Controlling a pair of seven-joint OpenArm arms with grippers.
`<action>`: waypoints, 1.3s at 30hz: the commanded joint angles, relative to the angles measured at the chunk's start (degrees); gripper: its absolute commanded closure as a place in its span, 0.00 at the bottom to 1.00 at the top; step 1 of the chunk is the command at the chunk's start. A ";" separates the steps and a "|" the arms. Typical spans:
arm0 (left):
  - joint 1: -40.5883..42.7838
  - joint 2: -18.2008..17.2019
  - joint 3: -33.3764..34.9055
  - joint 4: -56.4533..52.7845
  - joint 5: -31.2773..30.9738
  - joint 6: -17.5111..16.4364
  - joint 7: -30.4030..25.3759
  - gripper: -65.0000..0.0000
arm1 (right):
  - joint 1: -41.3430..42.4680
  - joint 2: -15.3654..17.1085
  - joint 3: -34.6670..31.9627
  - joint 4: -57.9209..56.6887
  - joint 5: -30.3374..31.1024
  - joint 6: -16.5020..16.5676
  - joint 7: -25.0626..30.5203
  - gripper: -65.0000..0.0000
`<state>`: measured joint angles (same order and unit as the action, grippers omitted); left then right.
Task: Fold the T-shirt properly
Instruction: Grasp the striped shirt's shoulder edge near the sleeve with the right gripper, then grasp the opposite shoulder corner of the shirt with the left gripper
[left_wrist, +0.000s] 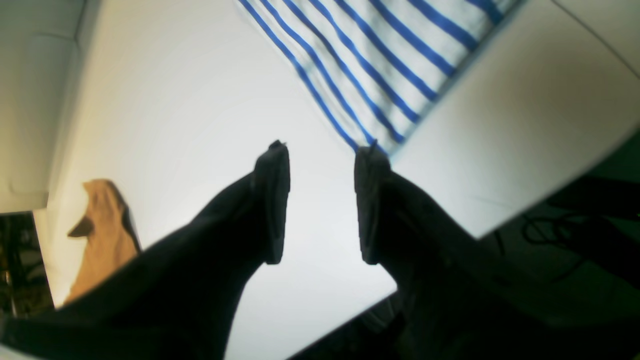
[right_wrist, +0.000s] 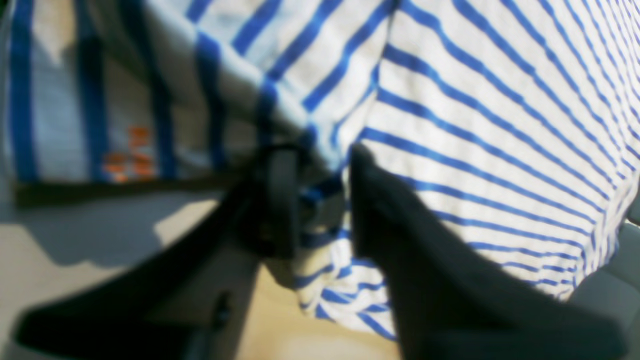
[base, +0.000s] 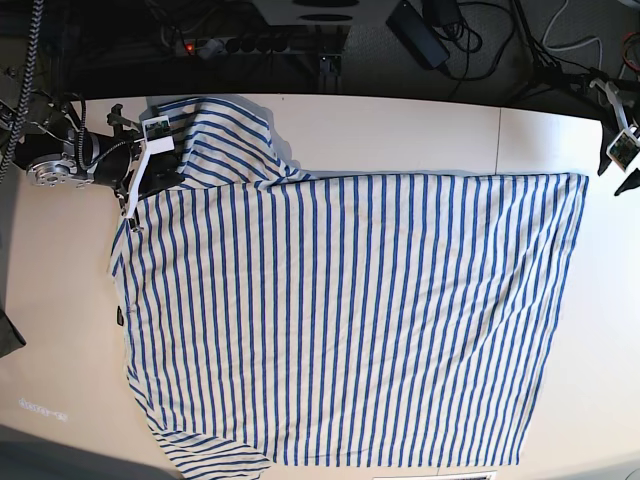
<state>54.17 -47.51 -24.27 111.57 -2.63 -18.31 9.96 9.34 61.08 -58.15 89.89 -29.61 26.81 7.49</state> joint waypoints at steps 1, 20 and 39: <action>-0.76 -1.38 -0.55 -0.46 -0.59 1.14 -0.96 0.61 | -1.29 -0.17 -1.62 -1.51 -2.36 4.66 -4.26 0.93; -27.67 -0.79 8.20 -25.66 -45.27 -10.08 17.79 0.61 | -1.29 -0.13 -1.60 -1.62 2.25 4.72 -4.74 1.00; -30.42 7.69 8.20 -38.25 -57.27 -12.41 22.05 0.61 | -1.29 -0.15 -1.60 -2.27 4.13 4.70 -4.70 1.00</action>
<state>23.86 -38.85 -15.81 73.03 -60.12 -29.93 31.44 9.39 60.64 -58.22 88.97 -23.94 26.74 6.20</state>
